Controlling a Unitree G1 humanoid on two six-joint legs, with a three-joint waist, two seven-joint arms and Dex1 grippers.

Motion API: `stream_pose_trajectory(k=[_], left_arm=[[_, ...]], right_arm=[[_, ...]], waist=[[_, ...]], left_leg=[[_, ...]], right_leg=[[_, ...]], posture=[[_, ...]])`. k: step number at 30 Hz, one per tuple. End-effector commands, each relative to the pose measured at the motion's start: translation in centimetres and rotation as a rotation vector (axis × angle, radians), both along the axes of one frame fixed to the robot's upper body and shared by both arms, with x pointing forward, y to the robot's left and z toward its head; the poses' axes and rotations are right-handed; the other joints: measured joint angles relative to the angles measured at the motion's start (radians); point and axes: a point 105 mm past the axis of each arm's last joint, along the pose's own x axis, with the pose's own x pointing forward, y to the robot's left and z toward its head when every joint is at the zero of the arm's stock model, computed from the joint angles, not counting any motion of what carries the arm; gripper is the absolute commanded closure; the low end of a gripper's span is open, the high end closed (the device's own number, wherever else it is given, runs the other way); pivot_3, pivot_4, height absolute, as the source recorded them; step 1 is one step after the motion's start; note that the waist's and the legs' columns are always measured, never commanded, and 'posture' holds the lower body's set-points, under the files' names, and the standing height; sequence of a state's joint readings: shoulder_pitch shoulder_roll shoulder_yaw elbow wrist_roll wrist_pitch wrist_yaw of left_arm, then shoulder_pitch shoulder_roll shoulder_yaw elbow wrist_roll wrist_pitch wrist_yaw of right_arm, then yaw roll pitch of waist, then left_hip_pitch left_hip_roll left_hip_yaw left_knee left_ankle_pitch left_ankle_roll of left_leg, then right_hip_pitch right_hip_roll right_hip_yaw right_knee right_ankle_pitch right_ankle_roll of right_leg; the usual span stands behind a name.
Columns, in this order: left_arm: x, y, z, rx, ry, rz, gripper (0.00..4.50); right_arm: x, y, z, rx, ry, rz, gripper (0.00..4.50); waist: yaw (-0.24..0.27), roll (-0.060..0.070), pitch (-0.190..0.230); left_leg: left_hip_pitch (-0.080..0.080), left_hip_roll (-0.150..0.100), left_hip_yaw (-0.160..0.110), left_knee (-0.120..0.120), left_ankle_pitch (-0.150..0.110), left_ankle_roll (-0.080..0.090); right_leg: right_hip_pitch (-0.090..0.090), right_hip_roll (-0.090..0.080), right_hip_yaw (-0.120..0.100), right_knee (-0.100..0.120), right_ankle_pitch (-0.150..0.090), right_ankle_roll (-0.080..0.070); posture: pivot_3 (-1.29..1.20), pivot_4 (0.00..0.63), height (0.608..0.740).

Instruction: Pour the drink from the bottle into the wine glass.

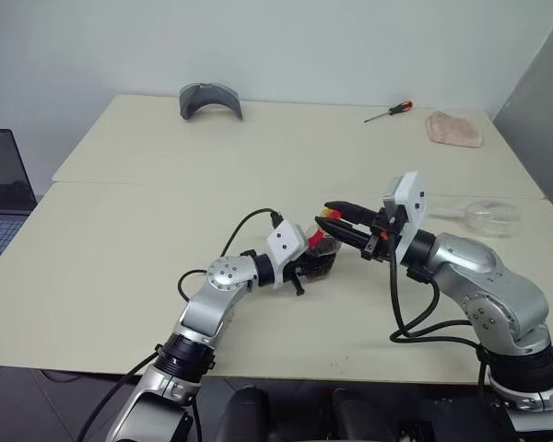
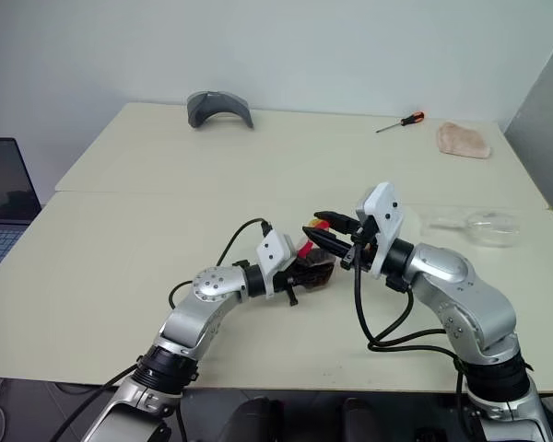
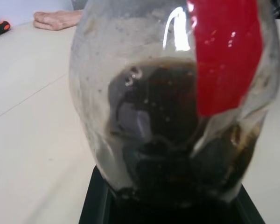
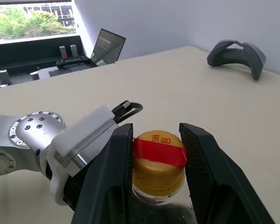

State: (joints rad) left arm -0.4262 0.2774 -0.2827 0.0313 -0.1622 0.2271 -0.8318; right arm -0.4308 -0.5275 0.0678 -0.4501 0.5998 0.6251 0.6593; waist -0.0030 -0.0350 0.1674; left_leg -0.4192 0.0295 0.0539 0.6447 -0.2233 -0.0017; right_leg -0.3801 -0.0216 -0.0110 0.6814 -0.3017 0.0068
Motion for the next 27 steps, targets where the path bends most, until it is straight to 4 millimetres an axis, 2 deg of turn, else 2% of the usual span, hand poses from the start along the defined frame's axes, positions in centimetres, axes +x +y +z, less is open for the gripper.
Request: stream_pose_trajectory(k=[1, 4, 9, 15, 21, 24, 27], left_arm=[[-2.3, -1.7, 3.6, -0.077, -0.072, -0.176, 3.6], [-3.3, -1.9, 3.8, -0.075, -0.052, -0.244, 3.62], [-3.6, -1.9, 3.8, -0.062, -0.048, -0.28, 3.63], [-2.2, -2.0, 3.8, -0.084, -0.064, -0.204, 3.63], [-1.3, -2.5, 3.9, -0.101, -0.085, -0.166, 3.64], [-1.0, -2.5, 3.9, -0.11, -0.083, -0.16, 3.65], [-0.7, -2.6, 4.1, -0.126, -0.075, -0.149, 3.65]], right_arm=[[0.9, -1.0, 0.7, -0.089, -0.061, 0.093, 3.3], [1.5, -1.7, 0.6, -0.15, -0.03, 0.198, 3.3], [2.0, -2.4, 0.3, -0.227, 0.012, 0.277, 3.3], [0.1, -2.1, 1.7, -0.094, 0.052, 0.268, 3.3], [-2.2, -2.5, 3.6, 0.064, -0.034, 0.046, 1.23], [-3.1, -2.3, 3.8, 0.11, -0.039, -0.035, 0.13], [-3.8, -2.5, 3.5, 0.154, -0.049, -0.164, 0.0]], waist=[[-0.001, 0.0, 0.001], [-0.003, 0.001, 0.001], [-0.001, 0.002, 0.002], [0.001, 0.002, 0.002], [0.005, 0.002, 0.002], [-0.004, 0.003, 0.002], [0.0, 0.003, 0.002]], left_leg=[[0.0, 0.0, 0.0, 0.0, 0.0, 0.0], [0.0, 0.0, 0.0, 0.0, 0.0, 0.0], [0.0, 0.001, -0.001, 0.0, 0.0, 0.0], [-0.001, 0.001, -0.001, 0.0, 0.0, 0.0], [-0.002, 0.0, -0.002, 0.001, 0.0, 0.0], [-0.001, 0.0, -0.001, 0.001, 0.0, 0.0], [-0.001, 0.001, -0.003, 0.0, 0.0, 0.0]], right_leg=[[0.0, 0.0, 0.0, 0.0, 0.0, 0.0], [0.0, 0.001, 0.0, 0.0, 0.0, 0.0], [0.0, 0.001, 0.0, 0.0, 0.0, 0.0], [0.0, 0.0, 0.0, 0.0, 0.0, 0.0], [0.0, 0.0, -0.001, 0.0, 0.0, 0.0], [0.0, 0.0, 0.0, 0.0, 0.0, 0.0], [0.0, 0.001, -0.002, 0.0, 0.0, 0.0]], posture=[[0.0, 0.15, 0.74], [0.0, 0.15, 0.74], [0.0, 0.15, 0.74], [0.0, 0.15, 0.74], [0.0, 0.15, 0.74], [0.0, 0.15, 0.74], [0.0, 0.15, 0.74]])
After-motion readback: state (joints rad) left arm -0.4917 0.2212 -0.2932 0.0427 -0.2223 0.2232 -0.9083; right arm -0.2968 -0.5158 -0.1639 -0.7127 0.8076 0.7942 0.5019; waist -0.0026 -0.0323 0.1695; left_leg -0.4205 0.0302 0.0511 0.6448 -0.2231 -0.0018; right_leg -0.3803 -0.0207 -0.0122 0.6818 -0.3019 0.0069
